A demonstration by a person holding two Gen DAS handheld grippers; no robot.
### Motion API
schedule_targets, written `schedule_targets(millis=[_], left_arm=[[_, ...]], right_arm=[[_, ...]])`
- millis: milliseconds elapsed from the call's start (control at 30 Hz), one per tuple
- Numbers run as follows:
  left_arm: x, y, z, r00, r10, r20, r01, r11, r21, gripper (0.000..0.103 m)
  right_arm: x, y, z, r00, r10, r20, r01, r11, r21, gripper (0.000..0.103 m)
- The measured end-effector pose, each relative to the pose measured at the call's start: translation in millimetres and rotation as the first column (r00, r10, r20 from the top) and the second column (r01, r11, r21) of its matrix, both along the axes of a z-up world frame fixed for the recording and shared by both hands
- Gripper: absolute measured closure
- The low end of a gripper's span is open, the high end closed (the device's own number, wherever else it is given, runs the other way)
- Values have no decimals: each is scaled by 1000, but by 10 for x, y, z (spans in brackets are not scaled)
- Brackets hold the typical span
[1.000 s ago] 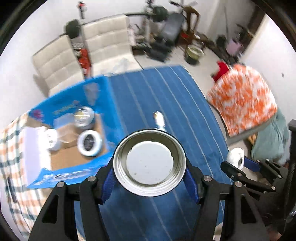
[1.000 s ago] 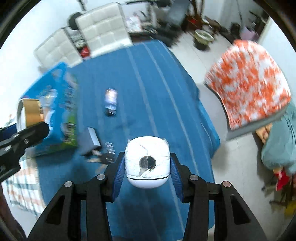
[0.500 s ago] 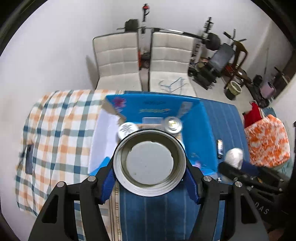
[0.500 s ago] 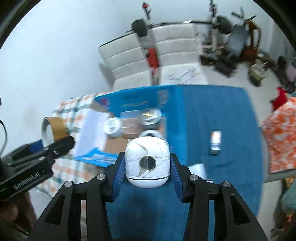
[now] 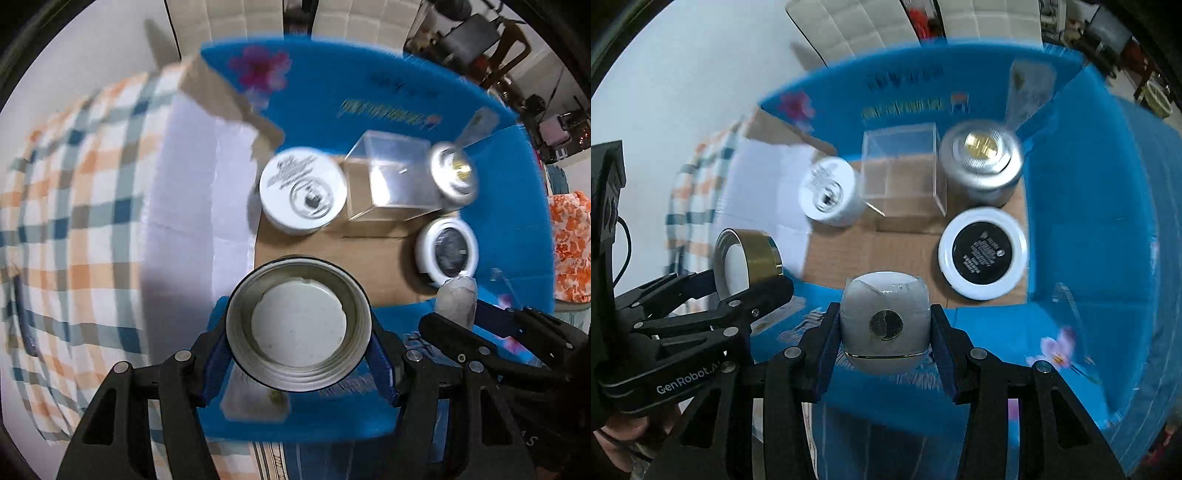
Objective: Organize rigid objects
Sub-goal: 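Carry the dish and white case into the blue box and release both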
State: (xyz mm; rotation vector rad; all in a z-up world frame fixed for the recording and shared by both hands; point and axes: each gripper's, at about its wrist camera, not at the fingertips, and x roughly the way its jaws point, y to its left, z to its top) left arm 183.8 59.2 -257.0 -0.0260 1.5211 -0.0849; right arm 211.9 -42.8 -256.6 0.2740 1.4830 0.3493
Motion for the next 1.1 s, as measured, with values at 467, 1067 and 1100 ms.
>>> schedule_targets(millis=[467,1067,1100], left_arm=[[243,-169,-206,990,-131,-43,136,982,130,41],[208,74,-430,973,-104,-204,92,993,-69,41],[195,82,-394,974,-106,-199,95,993,-65,41]], right_arm=[[274,94,-759,991,-9,-134,2,998,-57,54],[292,275,-834,985,93,-145,-117,979,-170,43],[280,261,-788,988,86,-129,-108,979,-175,40]])
